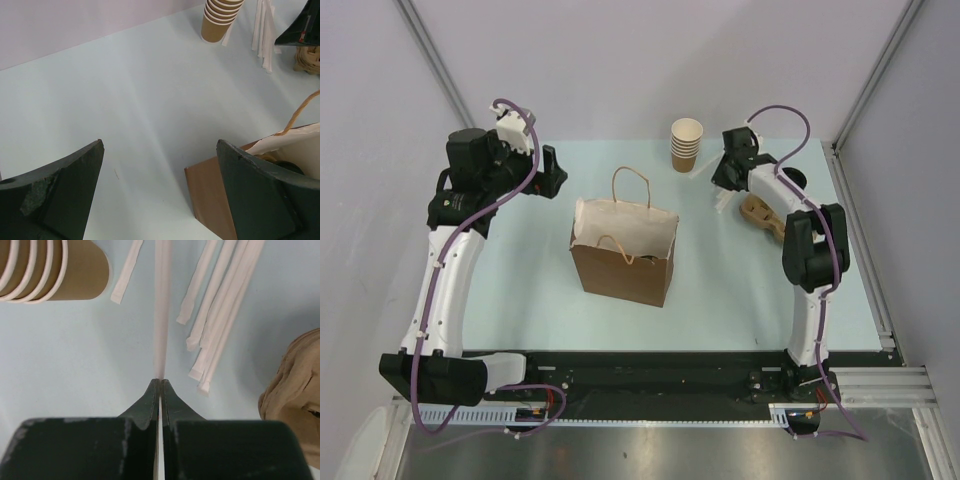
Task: Pack the takeout coffee
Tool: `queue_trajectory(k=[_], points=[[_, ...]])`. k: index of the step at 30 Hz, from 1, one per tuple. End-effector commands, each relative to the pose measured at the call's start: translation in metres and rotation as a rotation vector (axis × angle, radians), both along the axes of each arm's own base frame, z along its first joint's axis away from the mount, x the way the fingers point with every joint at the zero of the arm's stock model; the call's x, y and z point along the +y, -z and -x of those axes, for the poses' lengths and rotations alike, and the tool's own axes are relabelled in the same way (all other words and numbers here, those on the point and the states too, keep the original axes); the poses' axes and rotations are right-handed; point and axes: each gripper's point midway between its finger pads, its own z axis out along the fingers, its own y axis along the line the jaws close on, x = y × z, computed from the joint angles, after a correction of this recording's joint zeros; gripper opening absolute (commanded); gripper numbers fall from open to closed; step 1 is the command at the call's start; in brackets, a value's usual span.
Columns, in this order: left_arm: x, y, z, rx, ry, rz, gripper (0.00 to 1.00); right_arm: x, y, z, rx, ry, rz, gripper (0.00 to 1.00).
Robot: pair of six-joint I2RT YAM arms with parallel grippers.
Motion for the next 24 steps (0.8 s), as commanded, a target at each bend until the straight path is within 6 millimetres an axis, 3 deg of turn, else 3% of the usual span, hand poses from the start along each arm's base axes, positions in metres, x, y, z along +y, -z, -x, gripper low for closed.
queue_trajectory(k=[1, 3, 8, 11, 13, 19, 20, 22, 23, 24], points=[[-0.001, -0.021, 0.003, -0.072, 0.025, -0.001, 0.99, 0.001, -0.075, -0.009, -0.185, -0.048, -0.015, 0.00], [-0.002, -0.021, 0.003, -0.073, 0.030, -0.001, 0.99, -0.001, -0.095, -0.007, -0.231, -0.065, -0.007, 0.00], [-0.004, -0.025, 0.002, -0.089, 0.042, 0.001, 0.99, -0.001, -0.121, 0.005, -0.288, -0.120, -0.016, 0.00], [-0.007, -0.036, 0.002, -0.117, 0.052, 0.020, 1.00, 0.003, -0.145, 0.013, -0.348, -0.170, -0.027, 0.00], [-0.010, -0.042, -0.001, -0.118, 0.057, 0.046, 0.99, 0.005, -0.173, 0.020, -0.425, -0.195, -0.035, 0.00], [-0.024, -0.087, -0.004, -0.206, 0.121, 0.106, 1.00, 0.016, -0.240, 0.043, -0.617, -0.313, -0.033, 0.00], [-0.025, -0.099, -0.007, -0.227, 0.132, 0.111, 0.99, 0.017, -0.262, 0.051, -0.674, -0.334, -0.025, 0.00], [-0.033, -0.114, -0.007, -0.248, 0.176, 0.134, 1.00, 0.023, -0.278, 0.061, -0.724, -0.381, -0.019, 0.00], [-0.037, -0.133, -0.004, -0.284, 0.198, 0.146, 1.00, 0.025, -0.295, 0.070, -0.770, -0.401, -0.017, 0.00], [-0.041, -0.135, -0.008, -0.275, 0.222, 0.164, 0.99, 0.033, -0.303, 0.078, -0.796, -0.446, -0.005, 0.00]])
